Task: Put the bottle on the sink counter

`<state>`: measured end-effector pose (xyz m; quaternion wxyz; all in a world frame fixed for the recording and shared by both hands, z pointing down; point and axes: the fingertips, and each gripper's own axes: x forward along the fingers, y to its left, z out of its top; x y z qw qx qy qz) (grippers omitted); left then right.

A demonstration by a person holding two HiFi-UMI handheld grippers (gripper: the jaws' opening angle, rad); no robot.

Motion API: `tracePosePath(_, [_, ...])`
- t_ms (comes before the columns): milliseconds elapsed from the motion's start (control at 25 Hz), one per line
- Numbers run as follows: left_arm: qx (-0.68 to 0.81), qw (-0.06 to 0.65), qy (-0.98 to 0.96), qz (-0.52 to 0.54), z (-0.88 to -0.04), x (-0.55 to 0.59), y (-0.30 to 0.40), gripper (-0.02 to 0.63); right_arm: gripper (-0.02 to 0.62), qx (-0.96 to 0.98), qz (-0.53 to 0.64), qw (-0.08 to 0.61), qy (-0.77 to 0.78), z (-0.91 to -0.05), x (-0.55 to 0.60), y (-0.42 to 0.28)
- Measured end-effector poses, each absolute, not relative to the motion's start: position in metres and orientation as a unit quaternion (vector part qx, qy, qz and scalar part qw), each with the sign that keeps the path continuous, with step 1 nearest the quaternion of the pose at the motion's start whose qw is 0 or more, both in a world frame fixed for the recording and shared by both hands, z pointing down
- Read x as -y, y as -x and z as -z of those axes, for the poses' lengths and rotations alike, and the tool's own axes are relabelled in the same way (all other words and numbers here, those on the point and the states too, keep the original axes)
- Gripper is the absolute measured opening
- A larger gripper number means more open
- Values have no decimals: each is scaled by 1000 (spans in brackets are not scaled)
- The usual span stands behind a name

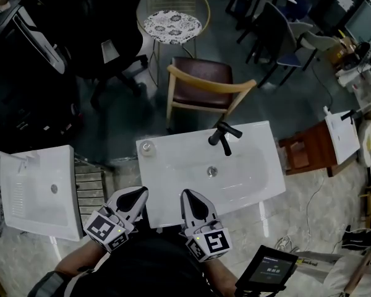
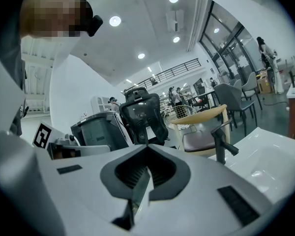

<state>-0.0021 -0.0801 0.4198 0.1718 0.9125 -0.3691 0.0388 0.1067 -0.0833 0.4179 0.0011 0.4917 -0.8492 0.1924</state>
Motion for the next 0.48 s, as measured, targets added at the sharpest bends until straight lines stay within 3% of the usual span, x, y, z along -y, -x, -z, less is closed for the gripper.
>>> tracePosePath(480, [382,145,-913,-11,-383,76,5,2,-5,855,-159,-26,-493,-390,75,-99])
